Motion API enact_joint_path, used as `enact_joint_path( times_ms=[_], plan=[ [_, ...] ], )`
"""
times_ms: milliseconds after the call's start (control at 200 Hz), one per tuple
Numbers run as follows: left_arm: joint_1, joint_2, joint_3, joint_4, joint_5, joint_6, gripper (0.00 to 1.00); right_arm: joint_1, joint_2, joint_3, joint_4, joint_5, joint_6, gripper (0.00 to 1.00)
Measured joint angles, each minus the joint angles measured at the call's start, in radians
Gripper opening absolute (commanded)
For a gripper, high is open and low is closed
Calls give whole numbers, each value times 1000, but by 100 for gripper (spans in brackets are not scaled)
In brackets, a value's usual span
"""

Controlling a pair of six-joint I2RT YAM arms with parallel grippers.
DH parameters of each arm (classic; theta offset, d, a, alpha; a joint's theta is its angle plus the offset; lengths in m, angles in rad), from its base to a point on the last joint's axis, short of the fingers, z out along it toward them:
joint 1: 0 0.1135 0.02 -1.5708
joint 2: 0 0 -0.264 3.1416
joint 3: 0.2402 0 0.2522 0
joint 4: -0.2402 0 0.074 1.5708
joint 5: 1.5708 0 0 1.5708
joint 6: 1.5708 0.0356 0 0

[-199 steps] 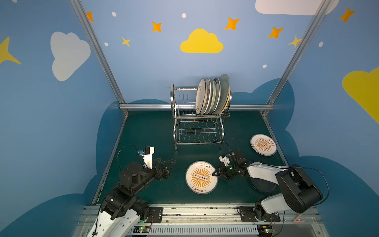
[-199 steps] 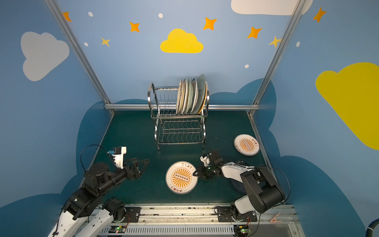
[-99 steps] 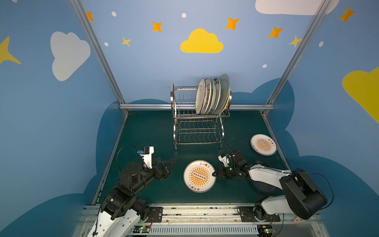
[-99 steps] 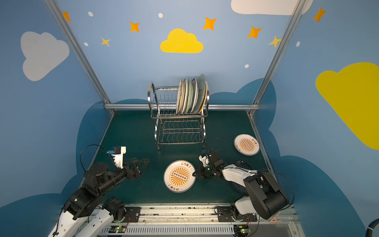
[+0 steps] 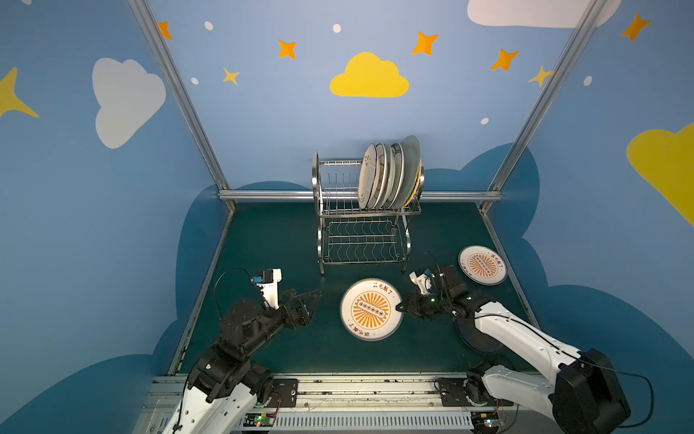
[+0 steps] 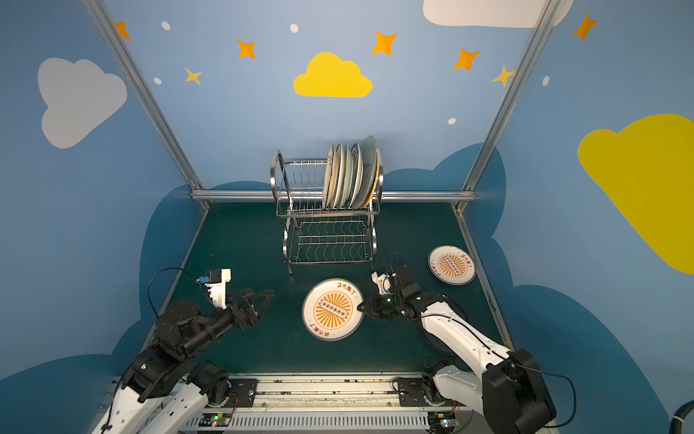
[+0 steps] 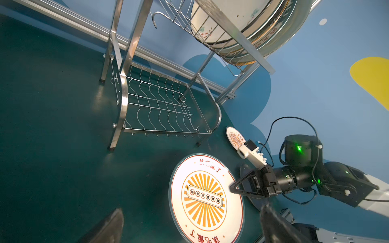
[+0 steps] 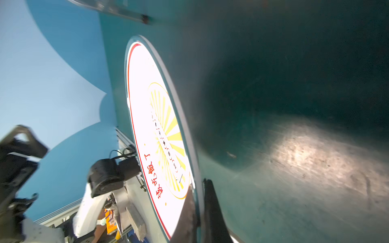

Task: Load plates into a dish rack
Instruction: Pick up the plate from the bottom-center of the table.

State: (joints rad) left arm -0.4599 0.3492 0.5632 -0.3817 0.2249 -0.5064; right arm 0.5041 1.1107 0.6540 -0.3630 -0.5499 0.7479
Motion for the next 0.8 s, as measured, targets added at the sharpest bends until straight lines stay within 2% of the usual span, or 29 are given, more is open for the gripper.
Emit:
enact_joint_path(
  times_ms=[220, 431, 606, 801],
  plan=[
    [-34, 84, -90, 209, 4, -108, 100, -52, -127, 50, -64, 36, 41, 0],
    [-221, 267, -99, 377, -100, -105, 100, -66, -326, 27, -84, 169, 60, 0],
    [-393, 471, -45, 481, -203, 33, 100, -87, -389, 47, -141, 237, 56, 0],
    [-563, 657, 10, 609, -316, 343, 100, -97, -330, 70, -177, 241, 56, 0]
  ],
)
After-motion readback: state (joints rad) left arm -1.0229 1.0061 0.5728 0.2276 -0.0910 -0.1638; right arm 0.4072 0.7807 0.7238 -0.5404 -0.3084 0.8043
